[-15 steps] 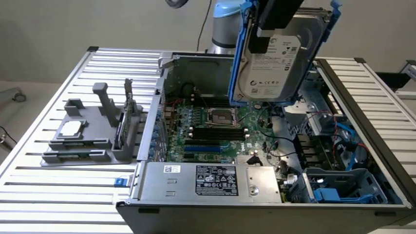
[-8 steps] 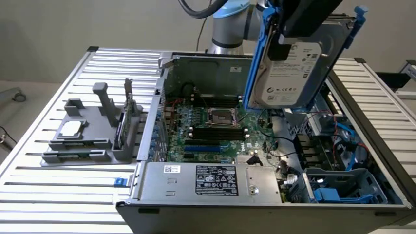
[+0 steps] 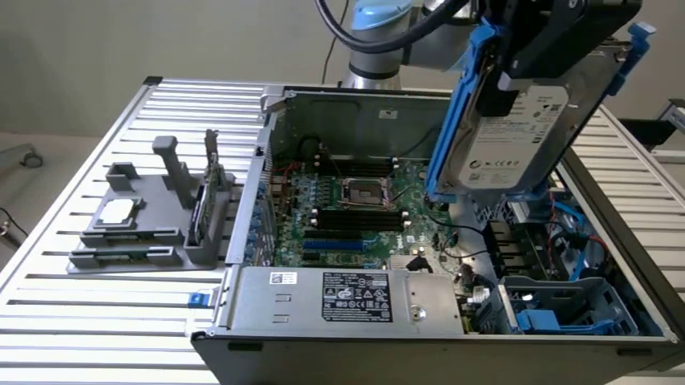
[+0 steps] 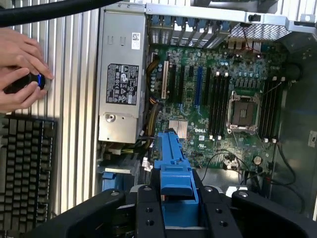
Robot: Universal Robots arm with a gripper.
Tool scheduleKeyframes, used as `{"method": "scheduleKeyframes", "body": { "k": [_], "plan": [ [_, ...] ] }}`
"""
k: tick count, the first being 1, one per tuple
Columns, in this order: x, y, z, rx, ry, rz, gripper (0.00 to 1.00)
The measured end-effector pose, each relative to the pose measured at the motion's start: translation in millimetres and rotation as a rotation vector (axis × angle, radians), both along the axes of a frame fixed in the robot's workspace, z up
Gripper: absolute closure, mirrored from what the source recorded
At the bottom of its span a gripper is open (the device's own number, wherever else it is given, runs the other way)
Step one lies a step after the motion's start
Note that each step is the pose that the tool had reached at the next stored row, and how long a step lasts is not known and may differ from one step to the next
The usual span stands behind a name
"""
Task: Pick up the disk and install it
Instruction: 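Pick up the disk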
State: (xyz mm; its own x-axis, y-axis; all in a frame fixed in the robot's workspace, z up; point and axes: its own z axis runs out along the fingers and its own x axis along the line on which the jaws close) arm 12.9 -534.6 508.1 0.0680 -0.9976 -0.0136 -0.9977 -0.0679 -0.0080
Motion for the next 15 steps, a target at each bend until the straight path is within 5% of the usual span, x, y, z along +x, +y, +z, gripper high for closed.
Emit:
{"method": "scheduleKeyframes", "body": {
  "k": [15],
  "plan": [
    [33.8,-36.5,-3.4,0.0000,-0.0106,0.000,0.67]
  ]
}}
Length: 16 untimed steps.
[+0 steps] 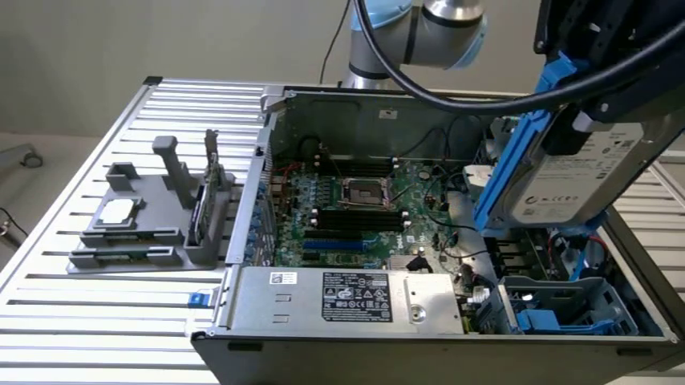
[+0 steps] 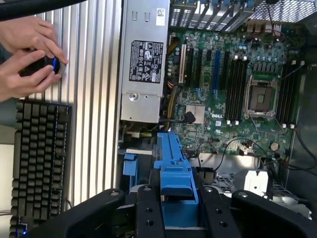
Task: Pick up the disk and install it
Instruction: 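Pick up the disk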
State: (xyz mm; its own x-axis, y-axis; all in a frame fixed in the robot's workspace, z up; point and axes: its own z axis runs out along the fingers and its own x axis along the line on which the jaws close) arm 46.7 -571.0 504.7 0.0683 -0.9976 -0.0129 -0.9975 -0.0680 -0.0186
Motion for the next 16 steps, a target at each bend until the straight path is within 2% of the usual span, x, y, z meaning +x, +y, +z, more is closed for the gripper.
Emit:
{"method": "scheduleKeyframes", "body": {
  "k": [8,13,16],
  "plan": [
    [14.7,-20.2,-4.1,-0.0002,-0.0066,0.000,0.67],
    [19.7,-20.9,-8.4,-0.0001,-0.0137,0.000,0.67],
    [24.6,-21.0,-13.4,0.0000,-0.0152,-0.001,0.67]
  ]
}}
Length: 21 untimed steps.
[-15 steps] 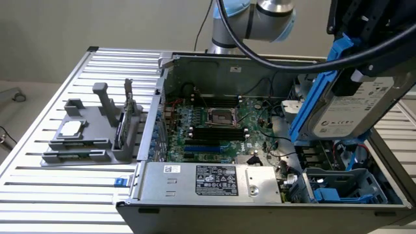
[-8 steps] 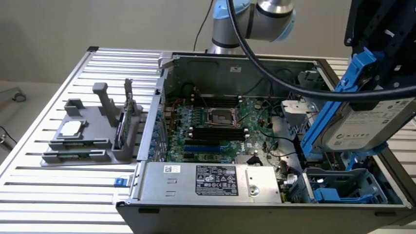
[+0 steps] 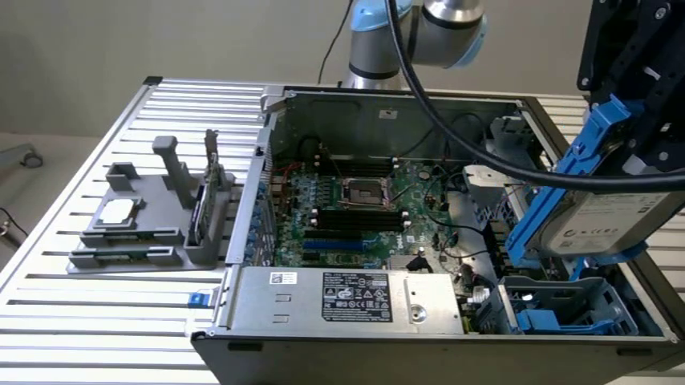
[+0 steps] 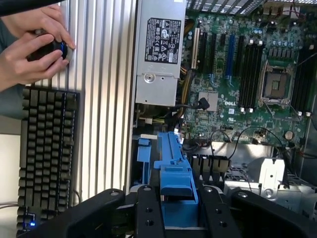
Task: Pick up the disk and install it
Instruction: 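Pick up the disk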
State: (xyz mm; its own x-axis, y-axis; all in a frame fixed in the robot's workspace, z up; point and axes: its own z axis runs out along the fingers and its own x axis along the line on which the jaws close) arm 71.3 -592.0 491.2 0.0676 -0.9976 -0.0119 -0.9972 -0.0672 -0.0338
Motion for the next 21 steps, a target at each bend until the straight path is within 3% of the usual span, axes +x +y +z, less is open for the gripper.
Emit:
{"method": "scheduleKeyframes", "body": {
  "k": [6,21],
  "plan": [
    [12.9,0.1,-10.8,-0.0002,-0.0006,-0.005,0.67],
    [19.1,0.0,-32.8,0.0000,-0.0029,-0.042,0.67]
  ]
}}
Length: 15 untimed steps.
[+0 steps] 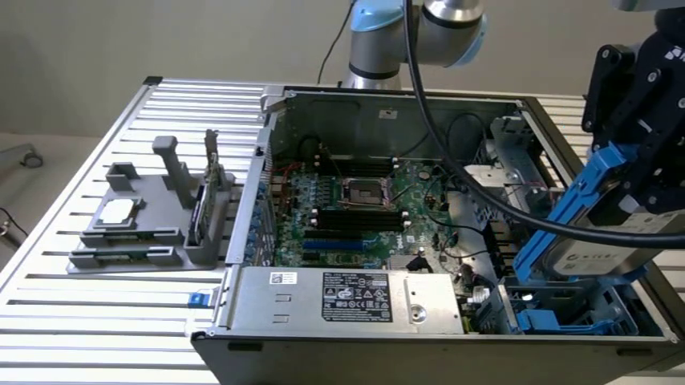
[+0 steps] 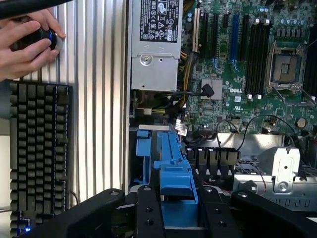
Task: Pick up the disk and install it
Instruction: 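Pick up the disk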
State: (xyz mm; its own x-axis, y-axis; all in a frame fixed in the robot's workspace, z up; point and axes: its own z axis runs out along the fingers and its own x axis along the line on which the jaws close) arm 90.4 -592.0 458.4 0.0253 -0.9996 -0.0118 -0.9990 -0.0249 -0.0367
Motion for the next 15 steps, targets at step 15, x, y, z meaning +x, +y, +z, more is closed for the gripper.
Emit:
{"method": "scheduleKeyframes", "body": {
  "k": [15],
  "plan": [
    [5.1,0.0,-12.4,0.0000,0.0000,-0.026,0.67]
  ]
}}
